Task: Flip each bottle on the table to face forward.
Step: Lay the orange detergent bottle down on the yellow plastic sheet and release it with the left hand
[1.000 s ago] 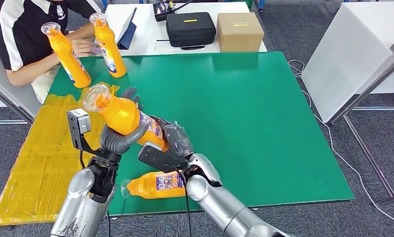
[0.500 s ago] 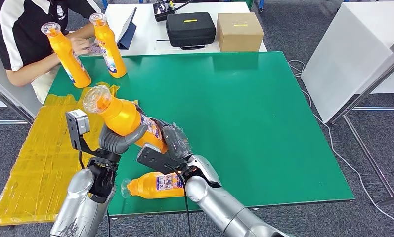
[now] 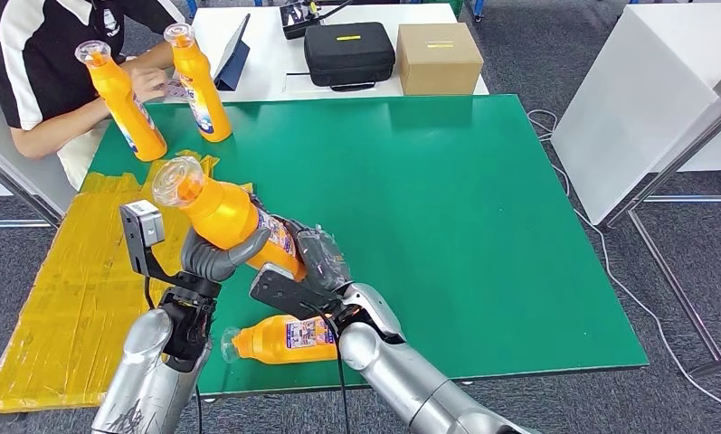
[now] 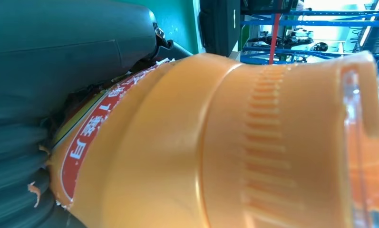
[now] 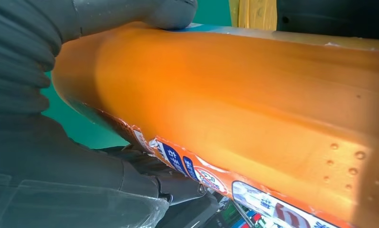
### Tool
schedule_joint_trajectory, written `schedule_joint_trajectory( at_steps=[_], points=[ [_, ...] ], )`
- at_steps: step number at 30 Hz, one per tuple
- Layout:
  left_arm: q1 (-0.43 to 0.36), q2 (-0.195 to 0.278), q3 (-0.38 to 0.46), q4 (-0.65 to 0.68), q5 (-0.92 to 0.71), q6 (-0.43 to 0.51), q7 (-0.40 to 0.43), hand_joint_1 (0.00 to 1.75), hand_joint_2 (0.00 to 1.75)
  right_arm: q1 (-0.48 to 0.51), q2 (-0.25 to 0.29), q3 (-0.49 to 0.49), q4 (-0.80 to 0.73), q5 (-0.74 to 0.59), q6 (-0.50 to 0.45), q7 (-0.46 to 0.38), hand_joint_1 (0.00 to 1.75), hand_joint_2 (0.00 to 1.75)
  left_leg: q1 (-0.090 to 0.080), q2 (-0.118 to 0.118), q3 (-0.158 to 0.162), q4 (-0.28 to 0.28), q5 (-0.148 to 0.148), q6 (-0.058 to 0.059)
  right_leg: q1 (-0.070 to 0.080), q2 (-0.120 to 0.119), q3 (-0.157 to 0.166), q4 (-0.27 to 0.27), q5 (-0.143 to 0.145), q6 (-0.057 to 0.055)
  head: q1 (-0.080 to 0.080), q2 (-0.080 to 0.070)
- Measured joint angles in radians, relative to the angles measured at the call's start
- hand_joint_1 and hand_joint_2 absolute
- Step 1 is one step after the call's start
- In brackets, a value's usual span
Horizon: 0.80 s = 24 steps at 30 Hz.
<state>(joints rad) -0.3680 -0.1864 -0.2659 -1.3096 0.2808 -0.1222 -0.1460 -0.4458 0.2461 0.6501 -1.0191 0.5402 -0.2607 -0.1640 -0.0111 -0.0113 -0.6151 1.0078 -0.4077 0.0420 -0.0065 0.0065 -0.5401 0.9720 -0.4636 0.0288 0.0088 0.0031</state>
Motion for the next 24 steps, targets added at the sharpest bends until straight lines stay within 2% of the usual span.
schedule_joint_trajectory(
  at_steps=[1, 4, 5, 8, 13, 16, 20, 24],
  points=[
    [0.0, 0.0, 0.0, 0.0, 0.0, 0.0, -0.001, 1.75, 1.75, 0.0, 0.0, 0.0, -0.001, 0.0, -0.002, 0.0, 1.64, 1.75, 0.0, 0.0, 0.0, 0.0, 0.0, 0.0, 0.0, 0.0, 0.0, 0.0, 0.0, 0.0, 0.0, 0.0],
    [0.0, 0.002, 0.0, 0.0, 0.002, 0.002, -0.009, 1.75, 1.75, 0.005, -0.003, 0.0, -0.012, 0.001, -0.008, -0.001, 0.34, 1.75, 0.0, 0.0, 0.0, 0.0, 0.0, 0.0, 0.0, 0.0, 0.0, 0.0, 0.0, 0.0, 0.0, 0.0],
    [0.0, 0.003, 0.001, -0.001, 0.001, 0.009, -0.015, 1.75, 1.75, 0.008, -0.004, 0.001, -0.019, 0.003, -0.012, -0.001, 0.0, 1.75, 0.0, 0.0, 0.0, 0.0, 0.0, 0.0, 0.0, 0.0, 0.0, 0.0, 0.0, 0.0, 0.0, 0.0],
    [-0.002, 0.01, 0.014, -0.011, -0.051, 0.074, -0.041, 1.75, 1.75, 0.024, -0.011, 0.002, -0.053, 0.023, -0.033, -0.004, 0.0, 1.75, 0.0, 0.0, 0.0, 0.0, 0.0, 0.0, 0.0, 0.0, 0.0, 0.0, 0.0, 0.0, 0.0, 0.0],
    [-0.009, 0.033, 0.077, -0.038, -0.326, 0.31, -0.082, 1.69, 1.75, 0.06, -0.043, -0.003, -0.156, 0.075, -0.056, 0.002, 0.0, 1.75, 0.0, 0.0, 0.0, 0.0, 0.0, 0.0, 0.0, 0.0, 0.0, 0.0, 0.0, 0.0, 0.0, 0.0],
    [-0.009, 0.051, 0.121, -0.049, -0.453, 0.414, -0.113, 1.67, 1.75, 0.074, -0.072, -0.02, -0.23, 0.1, -0.062, 0.014, 0.0, 1.75, 0.0, 0.0, 0.0, 0.0, 0.0, 0.0, 0.0, 0.0, 0.0, 0.0, 0.0, 0.0, 0.0, 0.0],
    [-0.005, 0.074, 0.165, -0.062, -0.587, 0.49, -0.129, 1.67, 1.75, 0.096, -0.108, -0.063, -0.313, 0.116, -0.077, 0.02, 0.0, 1.75, 0.0, 0.0, 0.0, 0.0, 0.0, 0.0, 0.0, 0.0, 0.0, 0.0, 0.0, 0.0, 0.0, 0.0],
    [-0.001, 0.089, 0.195, -0.066, -0.649, 0.511, -0.13, 1.67, 1.75, 0.124, -0.129, -0.109, -0.374, 0.122, -0.089, 0.02, 0.0, 1.75, -0.001, 0.0, 0.0, 0.0, 0.0, 0.0, 0.0, 0.0, 0.0, 0.0, 0.0, 0.0, 0.0, 0.0]
  ],
)
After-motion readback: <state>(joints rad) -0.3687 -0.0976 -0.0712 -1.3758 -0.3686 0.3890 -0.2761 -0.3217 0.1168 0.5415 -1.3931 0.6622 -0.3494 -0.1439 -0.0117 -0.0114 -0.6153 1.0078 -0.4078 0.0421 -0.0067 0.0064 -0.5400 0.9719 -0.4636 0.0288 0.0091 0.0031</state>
